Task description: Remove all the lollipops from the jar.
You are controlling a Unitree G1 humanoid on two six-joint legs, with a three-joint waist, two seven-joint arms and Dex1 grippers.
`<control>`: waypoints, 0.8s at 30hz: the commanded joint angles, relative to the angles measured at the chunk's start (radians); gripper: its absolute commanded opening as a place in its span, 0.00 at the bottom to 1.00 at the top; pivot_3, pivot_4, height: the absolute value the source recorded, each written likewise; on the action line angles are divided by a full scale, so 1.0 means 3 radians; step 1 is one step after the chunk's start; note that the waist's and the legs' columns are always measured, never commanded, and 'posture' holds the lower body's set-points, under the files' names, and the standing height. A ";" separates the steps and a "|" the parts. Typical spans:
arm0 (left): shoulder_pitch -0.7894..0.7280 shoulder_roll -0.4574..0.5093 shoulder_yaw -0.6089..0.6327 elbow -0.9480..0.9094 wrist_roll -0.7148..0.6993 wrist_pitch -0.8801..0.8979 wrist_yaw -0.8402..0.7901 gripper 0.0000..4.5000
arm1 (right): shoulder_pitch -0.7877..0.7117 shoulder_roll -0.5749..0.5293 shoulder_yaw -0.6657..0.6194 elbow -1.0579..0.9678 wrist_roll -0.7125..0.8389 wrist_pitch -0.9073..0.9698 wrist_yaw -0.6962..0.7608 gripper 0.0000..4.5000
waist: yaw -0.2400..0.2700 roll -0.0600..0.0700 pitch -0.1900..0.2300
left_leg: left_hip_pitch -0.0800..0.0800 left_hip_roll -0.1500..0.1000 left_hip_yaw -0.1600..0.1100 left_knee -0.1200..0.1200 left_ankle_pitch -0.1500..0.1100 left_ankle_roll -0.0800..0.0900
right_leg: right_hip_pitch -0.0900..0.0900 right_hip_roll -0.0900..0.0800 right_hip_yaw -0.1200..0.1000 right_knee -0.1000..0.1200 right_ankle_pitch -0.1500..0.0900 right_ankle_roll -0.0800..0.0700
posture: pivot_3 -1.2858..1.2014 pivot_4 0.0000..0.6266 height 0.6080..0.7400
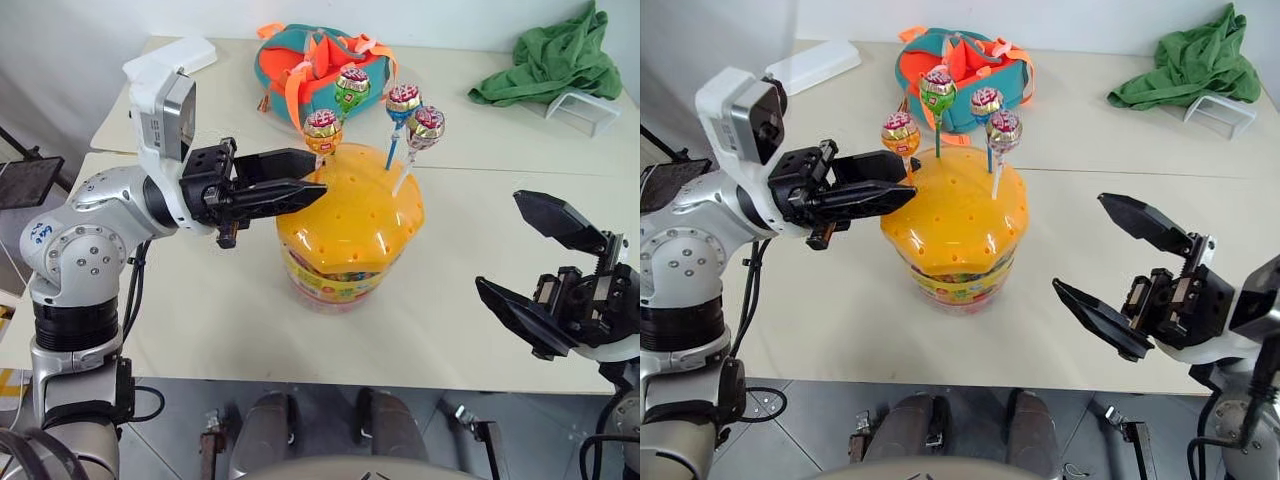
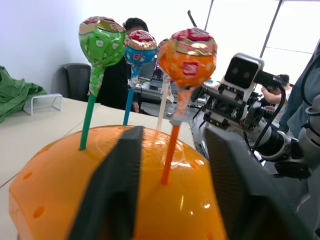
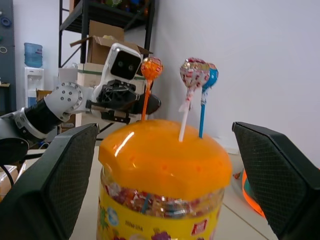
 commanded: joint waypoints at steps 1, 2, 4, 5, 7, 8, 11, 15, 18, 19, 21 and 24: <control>-0.0122 -0.0091 0.0135 0.0009 -0.0213 0.0000 0.0021 0.12 | 0.0076 0.0057 -0.0201 0.0025 0.0070 -0.0127 0.0150 1.00 | 0.0002 0.0000 0.0000 | 0.0000 0.0000 0.0000 0.0000 0.0000 0.0000 | 0.0000 0.0000 0.0000 -0.0001 0.0000 0.0000 | 0.52 0.24 1.00; -0.0169 -0.0153 0.0255 0.0102 -0.0405 0.0047 0.0115 0.06 | 0.0128 0.0051 -0.0246 0.0035 0.0092 -0.0115 0.0177 1.00 | 0.0003 0.0000 0.0000 | 0.0000 0.0000 0.0000 0.0000 0.0000 0.0000 | 0.0000 0.0000 0.0000 -0.0001 0.0000 0.0000 | 0.52 0.24 1.00; -0.0239 -0.0186 0.0442 0.0273 -0.0689 0.0157 0.0221 0.01 | 0.0177 0.0063 -0.0308 0.0031 0.0139 -0.0110 0.0193 1.00 | 0.0002 0.0000 0.0000 | 0.0000 0.0000 -0.0002 0.0000 0.0000 0.0001 | 0.0000 0.0000 0.0001 0.0000 0.0000 0.0000 | 0.52 0.24 1.00; -0.0262 -0.0182 0.0525 0.0350 -0.0825 0.0215 0.0260 0.01 | 0.0202 0.0063 -0.0329 0.0021 0.0147 -0.0099 0.0182 1.00 | 0.0000 0.0000 0.0000 | 0.0000 0.0001 -0.0002 0.0000 0.0001 0.0001 | 0.0000 0.0000 0.0000 0.0000 0.0000 0.0000 | 0.52 0.24 1.00; -0.0300 -0.0164 0.0679 0.0505 -0.1084 0.0321 0.0357 0.01 | 0.0218 0.0075 -0.0342 -0.0009 0.0145 -0.0106 0.0170 1.00 | -0.0012 0.0000 0.0000 | 0.0001 0.0002 -0.0002 0.0000 0.0000 0.0001 | 0.0000 0.0000 0.0001 0.0001 0.0000 0.0000 | 0.52 0.24 1.00; -0.0322 -0.0131 0.0813 0.0674 -0.1284 0.0403 0.0455 0.01 | 0.0218 0.0086 -0.0335 -0.0031 0.0151 -0.0116 0.0177 1.00 | -0.0013 0.0000 0.0000 | 0.0002 0.0002 -0.0002 0.0000 0.0000 0.0001 | 0.0000 0.0000 0.0001 0.0002 0.0000 0.0000 | 0.52 0.24 1.00; -0.0192 0.0138 0.1082 0.1106 -0.1244 0.0495 0.0583 0.01 | 0.0184 0.0066 -0.0258 -0.0079 0.0132 -0.0107 0.0242 1.00 | -0.0031 0.0000 0.0000 | 0.0005 0.0004 -0.0002 0.0000 0.0001 0.0000 | 0.0000 0.0001 0.0002 0.0006 0.0000 0.0000 | 0.52 0.24 1.00; 0.0675 0.0812 0.0985 0.1399 -0.0264 0.0303 0.0424 0.01 | 0.0099 -0.0117 -0.0117 -0.0084 0.0018 -0.0093 0.0637 1.00 | -0.0066 0.0000 0.0000 | 0.0008 0.0003 0.0008 -0.0005 -0.0001 0.0002 | -0.0003 0.0003 0.0009 0.0004 0.0000 0.0000 | 0.52 0.24 1.00; 0.1432 0.1131 0.0808 0.1177 0.0326 0.0009 0.0206 0.01 | 0.0091 -0.0255 -0.0081 0.0015 -0.0020 -0.0071 0.0921 1.00 | -0.0086 -0.0003 0.0001 | 0.0017 0.0003 0.0016 -0.0019 -0.0002 0.0002 | -0.0004 0.0003 0.0014 0.0002 0.0000 0.0000 | 0.52 0.24 1.00; 0.1690 0.1205 0.0754 0.1108 0.0443 0.0052 0.0204 0.01 | 0.0108 -0.0313 -0.0065 0.0079 -0.0063 -0.0059 0.1041 1.00 | -0.0083 -0.0008 0.0002 | 0.0016 0.0004 0.0016 -0.0021 -0.0004 0.0000 | -0.0005 0.0003 0.0013 0.0000 0.0000 0.0000 | 0.52 0.24 1.00; 0.2071 0.1237 0.0691 0.0979 0.0725 -0.0104 0.0200 0.01 | 0.0141 -0.0399 -0.0058 0.0194 -0.0133 -0.0048 0.1232 1.00 | -0.0044 -0.0020 0.0002 | 0.0012 0.0007 0.0015 -0.0018 -0.0007 0.0001 | -0.0005 0.0003 0.0012 -0.0002 0.0000 0.0000 | 0.52 0.24 1.00; 0.2420 0.1153 0.0692 0.0940 0.1062 -0.0250 0.0419 0.01 | 0.0115 -0.0497 -0.0020 0.0430 -0.0309 -0.0055 0.1377 1.00 | 0.0006 -0.0028 -0.0003 | 0.0004 0.0028 0.0015 -0.0005 -0.0015 0.0003 | -0.0004 0.0004 0.0011 -0.0015 0.0000 -0.0001 | 0.52 0.24 1.00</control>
